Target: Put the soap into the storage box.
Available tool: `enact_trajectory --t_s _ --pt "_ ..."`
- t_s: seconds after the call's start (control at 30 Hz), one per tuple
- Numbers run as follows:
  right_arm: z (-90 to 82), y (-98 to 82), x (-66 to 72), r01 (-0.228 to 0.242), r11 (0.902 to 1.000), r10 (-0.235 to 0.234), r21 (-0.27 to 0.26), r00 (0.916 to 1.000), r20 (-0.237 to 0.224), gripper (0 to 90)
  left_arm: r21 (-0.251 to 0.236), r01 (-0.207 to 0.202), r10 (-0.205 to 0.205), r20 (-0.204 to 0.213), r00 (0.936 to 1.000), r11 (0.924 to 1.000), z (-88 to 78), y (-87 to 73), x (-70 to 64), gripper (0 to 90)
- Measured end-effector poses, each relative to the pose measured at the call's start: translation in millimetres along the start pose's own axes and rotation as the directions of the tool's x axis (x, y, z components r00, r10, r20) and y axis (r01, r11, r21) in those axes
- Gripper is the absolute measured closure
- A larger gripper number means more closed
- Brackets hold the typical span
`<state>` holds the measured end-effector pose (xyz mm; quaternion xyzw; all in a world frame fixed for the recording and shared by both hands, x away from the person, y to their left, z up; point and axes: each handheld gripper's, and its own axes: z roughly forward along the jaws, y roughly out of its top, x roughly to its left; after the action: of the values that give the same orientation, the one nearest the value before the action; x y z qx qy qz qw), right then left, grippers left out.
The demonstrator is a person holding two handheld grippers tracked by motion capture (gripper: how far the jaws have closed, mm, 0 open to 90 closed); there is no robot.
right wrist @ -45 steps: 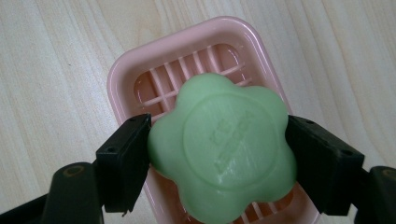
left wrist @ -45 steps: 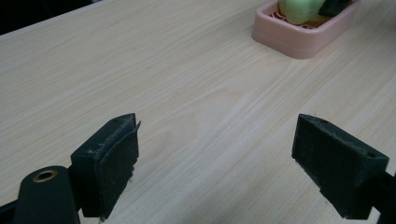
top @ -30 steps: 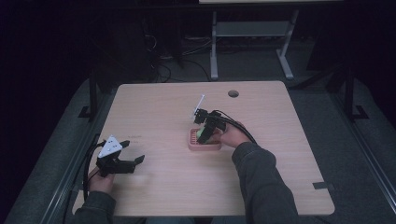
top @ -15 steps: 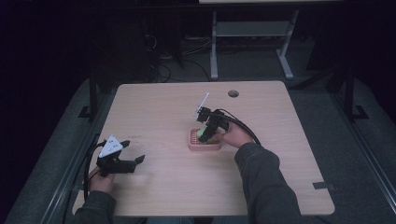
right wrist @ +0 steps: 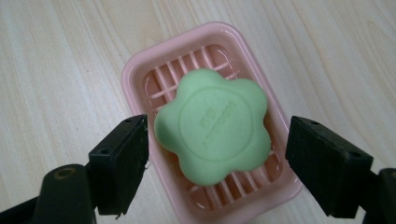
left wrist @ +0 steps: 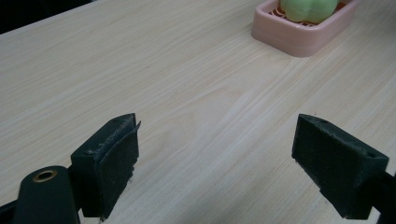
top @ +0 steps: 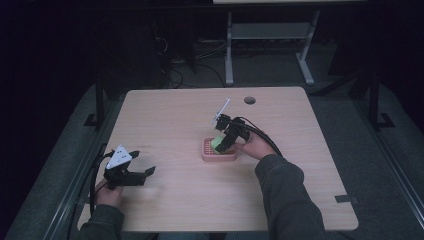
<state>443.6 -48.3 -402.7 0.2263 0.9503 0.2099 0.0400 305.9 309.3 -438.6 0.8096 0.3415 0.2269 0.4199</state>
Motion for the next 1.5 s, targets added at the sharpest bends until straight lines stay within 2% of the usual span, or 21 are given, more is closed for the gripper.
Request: enact_trajectory --t_s 0.37,1.03,1.37,1.5 --pt "-7.7 -7.2 -2.9 -0.012 0.9998 0.012 -0.019 0.9999 0.003 20.6 -0.003 0.003 -0.003 -0.003 1.0 1.0 -1.4 -1.0 0.1 14.4" --pt "-17.0 -14.3 -1.7 -0.031 0.9995 0.031 -0.006 0.9995 0.008 19.6 0.004 0.002 -0.002 -0.002 1.0 1.0 -0.6 -1.2 -0.3 14.4" --pt "-27.1 -23.1 -0.1 -0.043 0.999 0.043 0.009 0.9988 0.023 19.3 0.013 -0.001 0.001 -0.002 1.0 0.9999 -0.2 -1.0 -0.6 14.4" --pt "-30.1 -30.2 0.4 -0.055 0.9985 0.055 -0.003 0.9982 0.025 19.3 0.015 -0.005 0.005 -0.001 1.0 0.9999 0.1 -1.0 -0.7 14.4"
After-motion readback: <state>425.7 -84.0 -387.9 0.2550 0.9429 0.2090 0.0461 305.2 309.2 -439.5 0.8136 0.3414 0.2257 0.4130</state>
